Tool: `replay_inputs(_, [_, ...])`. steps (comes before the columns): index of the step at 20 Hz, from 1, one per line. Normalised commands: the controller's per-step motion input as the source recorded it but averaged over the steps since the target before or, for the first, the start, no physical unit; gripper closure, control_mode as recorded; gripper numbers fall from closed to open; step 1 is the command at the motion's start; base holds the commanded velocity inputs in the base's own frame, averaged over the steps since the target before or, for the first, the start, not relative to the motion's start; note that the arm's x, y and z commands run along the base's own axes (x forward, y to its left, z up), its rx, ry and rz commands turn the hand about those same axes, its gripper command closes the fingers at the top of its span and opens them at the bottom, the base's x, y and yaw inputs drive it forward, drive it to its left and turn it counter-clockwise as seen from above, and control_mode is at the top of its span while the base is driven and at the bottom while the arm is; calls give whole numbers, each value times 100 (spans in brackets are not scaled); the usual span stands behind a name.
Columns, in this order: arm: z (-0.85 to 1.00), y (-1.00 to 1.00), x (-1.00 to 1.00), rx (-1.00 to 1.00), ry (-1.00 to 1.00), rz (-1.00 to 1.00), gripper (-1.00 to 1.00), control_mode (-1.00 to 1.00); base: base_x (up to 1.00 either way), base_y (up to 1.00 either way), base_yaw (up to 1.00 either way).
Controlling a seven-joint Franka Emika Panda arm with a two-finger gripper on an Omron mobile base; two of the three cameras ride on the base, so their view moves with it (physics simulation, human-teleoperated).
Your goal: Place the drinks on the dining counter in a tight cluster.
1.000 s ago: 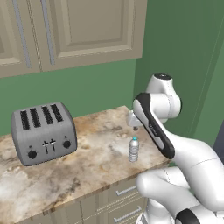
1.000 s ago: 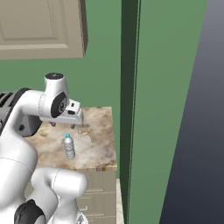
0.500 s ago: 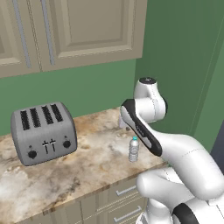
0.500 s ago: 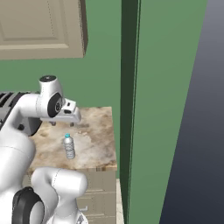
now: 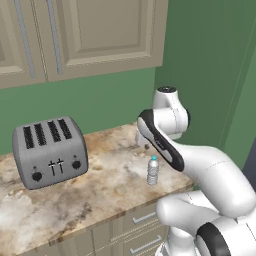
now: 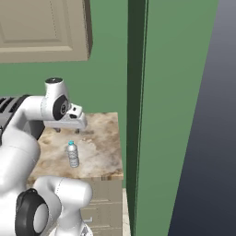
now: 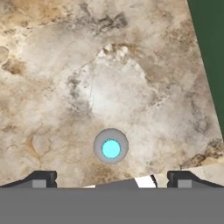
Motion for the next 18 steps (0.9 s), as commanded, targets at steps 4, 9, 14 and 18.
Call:
replay_inputs(4, [-22,-6,-14,1,1,-1,-100,-100,0,0,0])
replay_inputs(9, [-29,0,-4,0,0,0,-100,-100,0,0,0])
replay_inputs(14, [-16,0,1,0,-1,0,-100,-100,0,0,0])
replay_inputs(18, [-9,0,8,0,0,0,-100,-100,0,0,0])
